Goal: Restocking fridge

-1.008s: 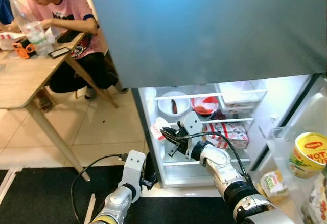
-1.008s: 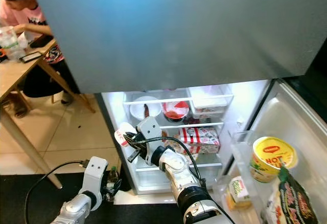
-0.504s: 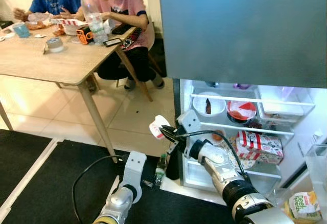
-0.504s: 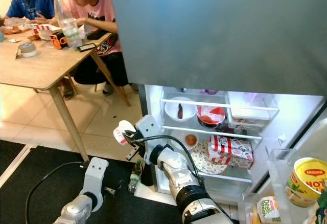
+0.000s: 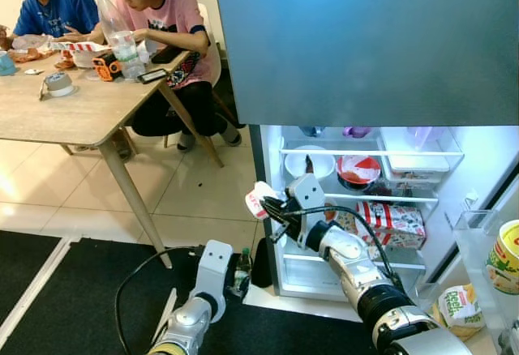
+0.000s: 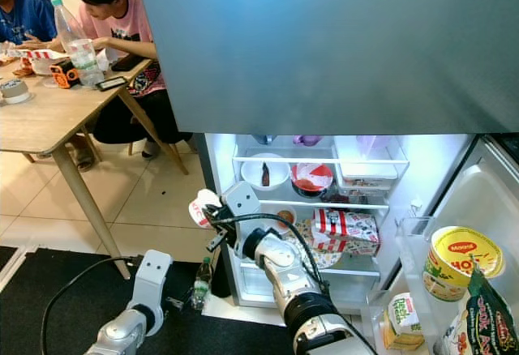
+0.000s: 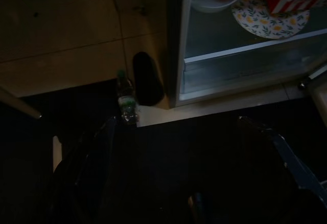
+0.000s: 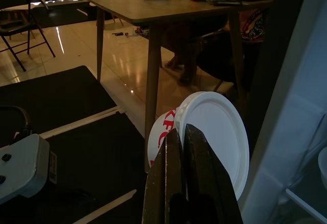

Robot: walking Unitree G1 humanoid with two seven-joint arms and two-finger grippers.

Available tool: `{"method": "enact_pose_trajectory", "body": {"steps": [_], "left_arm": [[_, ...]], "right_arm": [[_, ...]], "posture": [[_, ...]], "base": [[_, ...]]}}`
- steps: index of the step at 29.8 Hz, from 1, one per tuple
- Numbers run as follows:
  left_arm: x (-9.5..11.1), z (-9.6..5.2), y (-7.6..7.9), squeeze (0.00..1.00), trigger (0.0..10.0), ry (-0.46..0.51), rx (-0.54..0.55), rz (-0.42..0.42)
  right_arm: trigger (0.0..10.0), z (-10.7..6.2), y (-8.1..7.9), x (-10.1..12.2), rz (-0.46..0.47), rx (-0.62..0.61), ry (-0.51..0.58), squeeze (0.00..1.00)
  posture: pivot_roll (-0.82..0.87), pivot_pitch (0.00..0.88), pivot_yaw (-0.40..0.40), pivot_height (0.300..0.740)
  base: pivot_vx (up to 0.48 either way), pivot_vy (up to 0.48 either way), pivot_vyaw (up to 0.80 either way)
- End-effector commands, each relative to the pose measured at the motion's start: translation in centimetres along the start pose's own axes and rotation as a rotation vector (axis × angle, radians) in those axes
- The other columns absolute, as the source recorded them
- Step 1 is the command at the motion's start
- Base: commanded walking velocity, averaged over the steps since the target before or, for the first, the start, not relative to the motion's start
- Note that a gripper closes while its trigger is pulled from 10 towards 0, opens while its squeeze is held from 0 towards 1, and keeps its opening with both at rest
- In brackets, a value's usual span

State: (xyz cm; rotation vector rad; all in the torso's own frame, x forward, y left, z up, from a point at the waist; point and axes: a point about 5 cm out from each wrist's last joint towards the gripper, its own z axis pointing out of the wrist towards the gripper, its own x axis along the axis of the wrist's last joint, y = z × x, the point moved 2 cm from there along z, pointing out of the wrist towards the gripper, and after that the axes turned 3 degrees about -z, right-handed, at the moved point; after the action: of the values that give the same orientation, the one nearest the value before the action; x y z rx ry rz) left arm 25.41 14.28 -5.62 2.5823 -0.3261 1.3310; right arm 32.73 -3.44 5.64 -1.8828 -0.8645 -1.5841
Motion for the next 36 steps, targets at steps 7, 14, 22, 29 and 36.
{"method": "enact_pose_trajectory", "body": {"steps": [7, 14, 22, 29, 36], "left_arm": [[0.12, 0.03, -0.06, 0.0, 10.0, 0.0, -0.006, 0.0], [0.42, 0.13, -0.24, 0.0, 10.0, 0.012, 0.018, -0.03], [0.43, 0.13, -0.21, 0.0, 10.0, 0.016, 0.013, -0.039], [0.43, 0.12, 0.12, 0.0, 10.0, 0.019, -0.023, -0.03], [0.56, 0.16, 0.31, 0.0, 10.0, 0.028, -0.035, -0.032]], "right_arm": [[10.0, 0.1, -0.2, -0.18, 0.0, 0.007, -0.007, 0.0], [10.0, 0.08, -0.22, -0.22, -0.001, 0.01, -0.009, 0.0], [10.0, 0.09, -0.26, -0.19, -0.003, 0.013, -0.008, 0.0], [10.0, 0.1, -0.23, -0.16, -0.007, 0.014, -0.008, 0.0], [10.0, 0.09, -0.25, -0.2, -0.013, 0.016, -0.012, 0.0]], "posture": [[-0.04, 0.004, 0.054, 0.74], [-0.04, 0.0, 0.05, 0.74], [-0.04, 0.002, 0.051, 0.74], [-0.04, 0.001, 0.052, 0.74], [-0.04, 0.001, 0.05, 0.74]], "base": [[0.0, -0.472, 0.0], [0.0, -0.067, 0.0], [0.0, 0.0, 0.0], [0.0, 0.0, 0.0], [0.379, 0.0, 0.0]]}}
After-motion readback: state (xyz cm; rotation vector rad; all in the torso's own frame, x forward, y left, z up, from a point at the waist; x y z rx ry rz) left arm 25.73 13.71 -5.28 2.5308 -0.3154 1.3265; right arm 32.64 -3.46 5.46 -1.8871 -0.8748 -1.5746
